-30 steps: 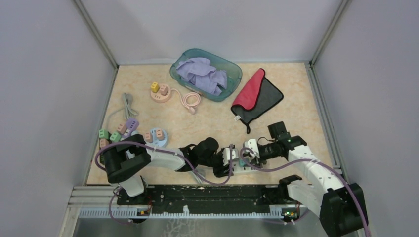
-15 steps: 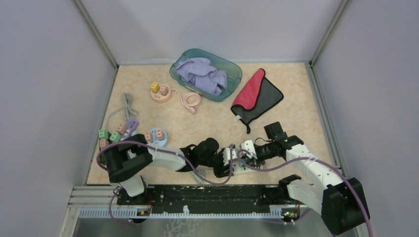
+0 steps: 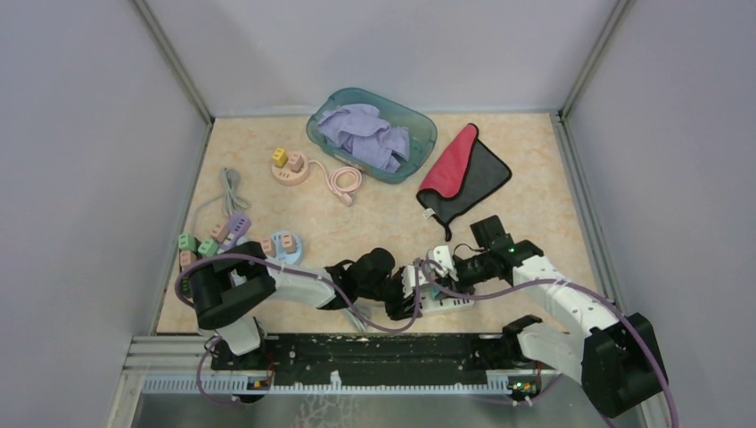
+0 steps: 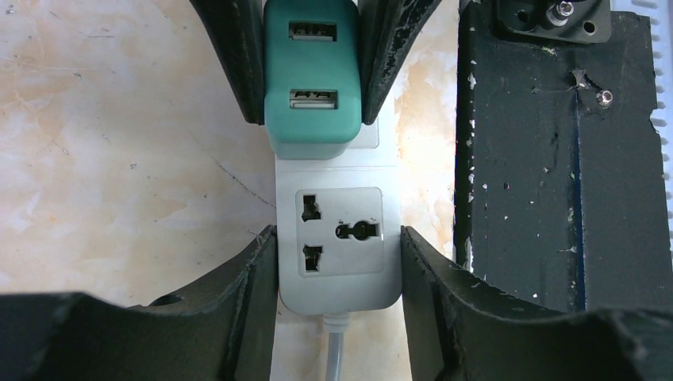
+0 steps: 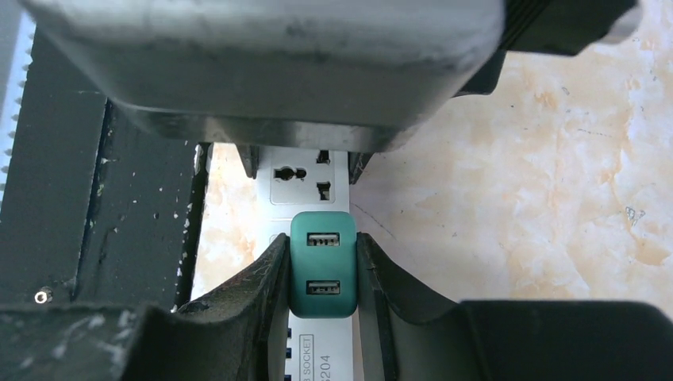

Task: Pull the plug off the socket
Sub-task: Remove the plug from the socket.

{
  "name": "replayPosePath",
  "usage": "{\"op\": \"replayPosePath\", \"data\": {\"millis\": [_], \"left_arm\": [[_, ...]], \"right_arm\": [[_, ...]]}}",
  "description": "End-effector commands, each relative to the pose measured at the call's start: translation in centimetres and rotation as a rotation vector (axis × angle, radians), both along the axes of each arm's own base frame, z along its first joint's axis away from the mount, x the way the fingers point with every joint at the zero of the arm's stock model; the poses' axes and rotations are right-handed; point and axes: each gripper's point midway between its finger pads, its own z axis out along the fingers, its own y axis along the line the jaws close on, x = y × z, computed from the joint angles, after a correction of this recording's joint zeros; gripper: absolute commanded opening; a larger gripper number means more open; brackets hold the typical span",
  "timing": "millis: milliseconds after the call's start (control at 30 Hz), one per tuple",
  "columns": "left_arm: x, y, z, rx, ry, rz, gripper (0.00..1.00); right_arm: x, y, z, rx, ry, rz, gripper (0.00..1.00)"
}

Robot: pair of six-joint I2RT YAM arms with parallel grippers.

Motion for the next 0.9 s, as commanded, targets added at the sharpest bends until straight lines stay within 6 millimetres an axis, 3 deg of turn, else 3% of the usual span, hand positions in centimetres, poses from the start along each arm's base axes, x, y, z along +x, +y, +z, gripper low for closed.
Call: {"op": "replayPosePath", "data": {"millis": [0, 433, 667, 867], "left_arm": [[0.0, -1.6, 0.6, -0.051, -0.022, -0.026, 0.01], [0.5, 0.1, -0.2, -0.033, -0.01, 0.021, 0.01], [1.0, 0.5, 0.1, -0.039, -0.013, 0.052, 0.01], [1.3, -0.5, 0.3, -0.049, -0.006, 0.053, 0.01]], "right_arm": [[1.1, 2.1, 2.8, 0.088, -0.019, 0.01, 0.0], [1.4, 0.6, 3.2, 0.096, -0.05, -0.013, 0.0], [-0.8, 0.6, 3.0, 0.136, -0.027, 0.08, 0.0], [-1.7, 1.3, 3.1, 0.16, -0.007, 0.123, 0.0]]}}
